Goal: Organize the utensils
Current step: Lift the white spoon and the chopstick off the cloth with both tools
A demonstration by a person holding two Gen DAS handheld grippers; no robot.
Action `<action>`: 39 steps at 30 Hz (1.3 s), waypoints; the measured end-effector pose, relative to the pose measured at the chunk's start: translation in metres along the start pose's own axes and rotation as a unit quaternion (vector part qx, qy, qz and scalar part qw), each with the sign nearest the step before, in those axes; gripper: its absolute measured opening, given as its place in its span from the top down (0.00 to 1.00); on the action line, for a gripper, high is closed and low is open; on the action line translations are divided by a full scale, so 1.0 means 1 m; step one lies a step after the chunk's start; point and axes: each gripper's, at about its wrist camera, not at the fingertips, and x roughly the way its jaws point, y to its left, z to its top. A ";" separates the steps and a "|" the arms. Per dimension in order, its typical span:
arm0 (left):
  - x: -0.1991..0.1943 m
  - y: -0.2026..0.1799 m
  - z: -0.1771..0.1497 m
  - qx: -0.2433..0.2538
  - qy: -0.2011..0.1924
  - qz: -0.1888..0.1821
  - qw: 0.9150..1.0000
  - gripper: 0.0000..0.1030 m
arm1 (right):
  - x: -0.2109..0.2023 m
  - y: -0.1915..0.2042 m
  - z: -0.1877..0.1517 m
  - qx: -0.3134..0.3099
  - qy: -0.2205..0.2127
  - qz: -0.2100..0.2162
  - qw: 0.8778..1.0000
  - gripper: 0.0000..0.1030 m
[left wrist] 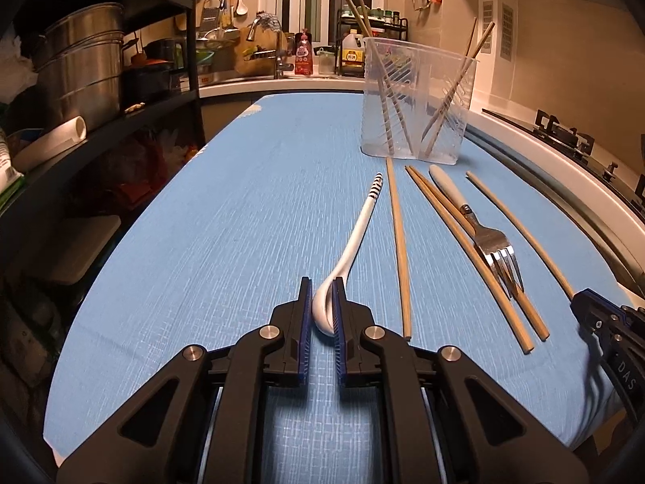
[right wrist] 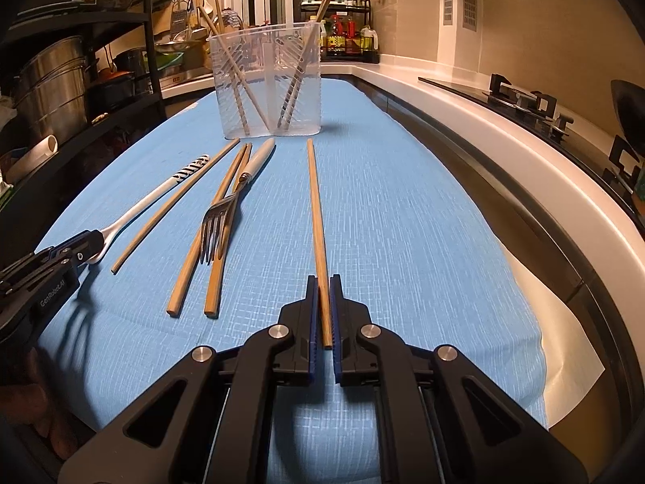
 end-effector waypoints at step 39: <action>0.005 -0.004 -0.001 0.002 -0.007 -0.007 1.000 0.90 | 0.001 -0.001 0.003 -0.016 0.001 -0.006 1.000 0.95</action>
